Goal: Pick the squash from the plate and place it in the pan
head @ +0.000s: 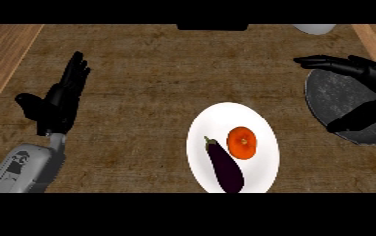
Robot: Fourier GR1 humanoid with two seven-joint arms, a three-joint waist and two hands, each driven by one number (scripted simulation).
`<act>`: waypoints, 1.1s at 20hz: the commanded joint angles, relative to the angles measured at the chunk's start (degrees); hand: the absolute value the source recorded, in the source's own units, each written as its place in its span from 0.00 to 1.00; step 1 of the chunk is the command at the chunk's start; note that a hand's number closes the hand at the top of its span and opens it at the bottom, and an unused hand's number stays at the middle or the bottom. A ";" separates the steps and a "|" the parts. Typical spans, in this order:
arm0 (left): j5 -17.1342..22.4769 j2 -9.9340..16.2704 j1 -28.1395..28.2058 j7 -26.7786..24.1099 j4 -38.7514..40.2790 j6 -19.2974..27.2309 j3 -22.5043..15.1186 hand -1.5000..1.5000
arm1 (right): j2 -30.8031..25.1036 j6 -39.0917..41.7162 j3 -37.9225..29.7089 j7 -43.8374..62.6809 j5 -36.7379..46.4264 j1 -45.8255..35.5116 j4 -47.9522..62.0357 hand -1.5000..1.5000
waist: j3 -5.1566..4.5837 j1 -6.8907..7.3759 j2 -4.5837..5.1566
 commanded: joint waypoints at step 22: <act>-5.81 -3.59 1.28 3.71 -3.04 -1.67 4.35 0.50 | 7.08 14.92 3.28 20.53 2.00 -3.45 -24.01 0.00 | -0.02 -1.08 -0.28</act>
